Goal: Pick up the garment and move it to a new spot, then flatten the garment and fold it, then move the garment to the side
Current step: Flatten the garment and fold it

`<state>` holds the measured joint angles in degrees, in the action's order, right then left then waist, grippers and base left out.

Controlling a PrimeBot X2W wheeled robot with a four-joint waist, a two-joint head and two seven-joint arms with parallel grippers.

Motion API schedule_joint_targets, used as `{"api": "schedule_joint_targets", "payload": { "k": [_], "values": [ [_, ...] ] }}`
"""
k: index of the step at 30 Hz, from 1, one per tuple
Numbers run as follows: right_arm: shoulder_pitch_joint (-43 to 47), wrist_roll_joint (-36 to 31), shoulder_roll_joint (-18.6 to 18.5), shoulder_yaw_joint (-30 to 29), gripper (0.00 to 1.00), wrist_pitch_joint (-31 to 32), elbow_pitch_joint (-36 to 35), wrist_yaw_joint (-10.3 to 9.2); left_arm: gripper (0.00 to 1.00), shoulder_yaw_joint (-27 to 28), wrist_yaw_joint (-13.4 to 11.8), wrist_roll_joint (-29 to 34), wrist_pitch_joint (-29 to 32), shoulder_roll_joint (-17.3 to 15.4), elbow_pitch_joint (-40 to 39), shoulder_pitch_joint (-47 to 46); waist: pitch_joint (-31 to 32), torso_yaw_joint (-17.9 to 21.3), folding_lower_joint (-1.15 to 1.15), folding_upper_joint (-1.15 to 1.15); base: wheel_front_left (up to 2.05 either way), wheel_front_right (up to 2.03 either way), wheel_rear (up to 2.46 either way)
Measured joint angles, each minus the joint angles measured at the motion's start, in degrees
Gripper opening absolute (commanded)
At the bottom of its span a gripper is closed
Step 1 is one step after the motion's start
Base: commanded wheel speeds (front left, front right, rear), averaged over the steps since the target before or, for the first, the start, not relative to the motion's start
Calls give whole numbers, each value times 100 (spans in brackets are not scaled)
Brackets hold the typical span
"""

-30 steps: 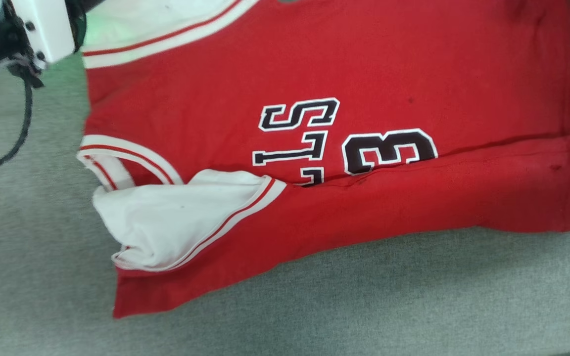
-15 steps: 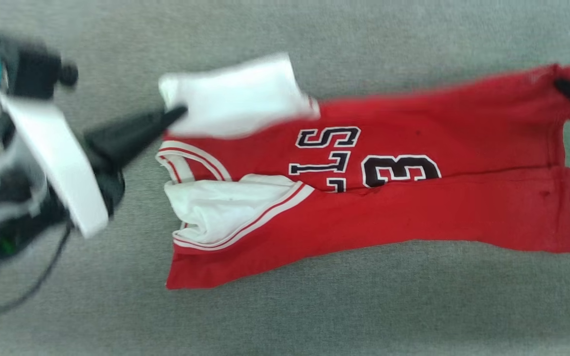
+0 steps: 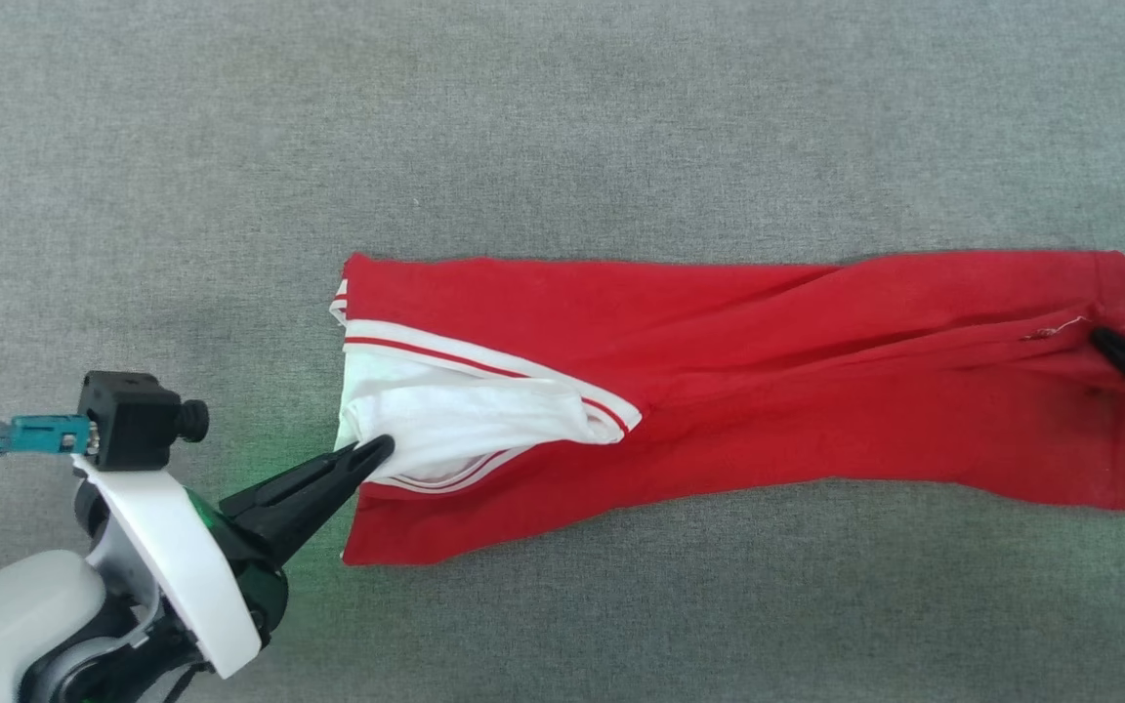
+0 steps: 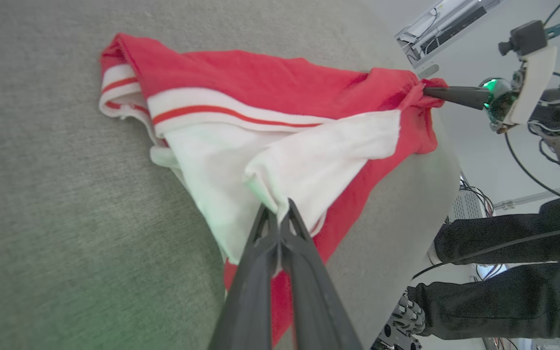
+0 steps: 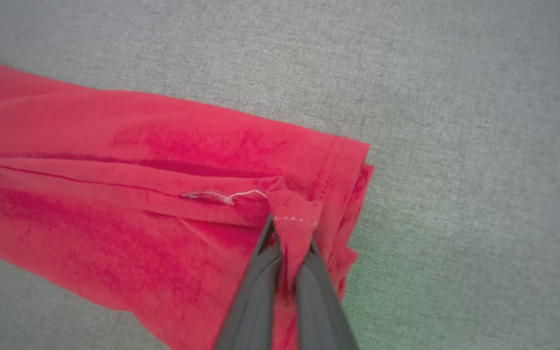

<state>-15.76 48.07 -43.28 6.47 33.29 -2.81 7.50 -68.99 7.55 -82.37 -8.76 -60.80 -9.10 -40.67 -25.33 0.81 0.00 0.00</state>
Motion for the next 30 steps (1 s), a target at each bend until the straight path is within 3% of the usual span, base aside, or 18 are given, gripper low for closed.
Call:
{"api": "schedule_joint_targets", "payload": {
  "k": [6,8,9,10,11,12,13,14,19,24,30],
  "values": [
    [92,-176,309,-198,0,37,58,-1,0,-123,0,25,-77,360,481,38,-87,12,0,0,0,0,0],
    [83,-237,370,-227,43,-29,93,-1,0,-155,0,105,-51,476,680,34,-103,15,0,0,0,0,0],
    [72,-265,404,-254,71,-75,107,0,0,-176,0,138,-33,527,758,30,-109,20,0,0,0,0,0],
    [69,-294,422,-257,100,-96,121,0,12,-196,0,159,-34,587,825,30,-109,24,0,0,0,0,0],
    [77,-307,435,-254,100,-107,125,-1,32,-210,0,189,-37,649,884,27,-104,27,0,0,0,0,0],
    [85,-328,436,-253,100,-115,121,0,65,-222,0,225,-70,688,935,27,-98,31,0,0,0,0,0],
    [103,-328,436,-278,100,-133,118,0,65,-231,0,257,-91,712,990,27,-87,34,0,0,0,0,0],
    [135,-324,428,-312,100,-138,109,0,100,-235,0,285,-152,742,1029,27,-71,32,0,0,0,0,0],
    [387,-254,368,-602,100,-90,32,-1,100,-166,0,280,-445,851,1106,128,29,-22,0,0,0,0,0],
    [524,-98,460,-880,100,112,149,-1,100,268,0,234,-599,1060,1218,430,119,-178,0,0,0,0,0],
    [569,62,577,-1149,100,313,699,-1,100,1711,0,662,-622,1770,1686,1178,197,-493,0,0,0,0,0]
  ]
}}
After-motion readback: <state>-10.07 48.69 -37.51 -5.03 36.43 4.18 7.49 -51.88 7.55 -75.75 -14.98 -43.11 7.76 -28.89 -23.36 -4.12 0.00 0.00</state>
